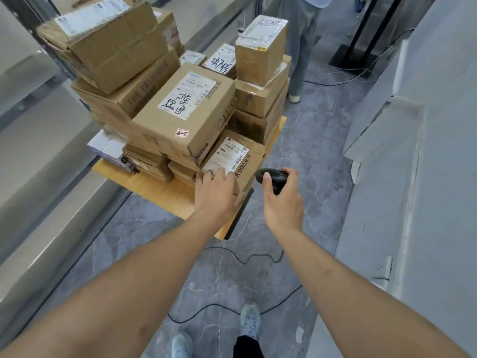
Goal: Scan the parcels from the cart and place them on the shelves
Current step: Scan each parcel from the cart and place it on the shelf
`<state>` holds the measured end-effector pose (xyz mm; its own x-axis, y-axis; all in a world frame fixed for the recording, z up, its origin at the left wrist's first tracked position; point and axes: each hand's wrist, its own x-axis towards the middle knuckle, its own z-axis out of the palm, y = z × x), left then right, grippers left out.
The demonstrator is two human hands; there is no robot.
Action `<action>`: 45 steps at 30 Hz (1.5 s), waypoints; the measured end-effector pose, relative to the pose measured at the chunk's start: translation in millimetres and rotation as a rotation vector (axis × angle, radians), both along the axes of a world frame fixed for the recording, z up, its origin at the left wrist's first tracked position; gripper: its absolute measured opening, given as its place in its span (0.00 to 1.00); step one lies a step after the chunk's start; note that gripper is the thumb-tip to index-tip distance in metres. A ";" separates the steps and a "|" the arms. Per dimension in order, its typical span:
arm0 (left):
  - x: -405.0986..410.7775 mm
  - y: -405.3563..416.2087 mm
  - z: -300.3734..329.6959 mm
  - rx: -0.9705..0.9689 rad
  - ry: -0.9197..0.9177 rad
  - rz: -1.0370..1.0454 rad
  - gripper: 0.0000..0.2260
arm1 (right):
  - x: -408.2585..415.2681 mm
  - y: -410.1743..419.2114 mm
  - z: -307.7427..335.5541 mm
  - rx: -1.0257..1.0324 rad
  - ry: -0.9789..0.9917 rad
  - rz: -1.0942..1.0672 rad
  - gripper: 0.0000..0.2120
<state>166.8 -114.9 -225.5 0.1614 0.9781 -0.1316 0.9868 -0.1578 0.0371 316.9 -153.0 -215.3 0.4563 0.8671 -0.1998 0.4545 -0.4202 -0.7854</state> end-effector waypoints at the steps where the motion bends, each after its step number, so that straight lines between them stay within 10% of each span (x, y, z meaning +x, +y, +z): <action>1: 0.8 -2.0 0.3 0.021 0.005 0.012 0.26 | 0.1 -0.1 -0.4 -0.003 -0.003 0.002 0.19; 15: -11.7 -9.1 -3.2 -0.019 -0.249 0.307 0.54 | -5.1 -7.3 -0.4 0.008 -0.009 0.035 0.17; 45: -177.4 -153.6 79.3 -0.086 -0.372 0.068 0.57 | -147.8 -132.5 87.9 0.121 -0.041 0.146 0.19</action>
<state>-10.6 -268.5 -146.2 0.1487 0.9761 -0.1583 0.9117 -0.0733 0.4043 169.1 -285.5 -127.4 0.3295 0.9413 -0.0738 0.5360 -0.2508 -0.8061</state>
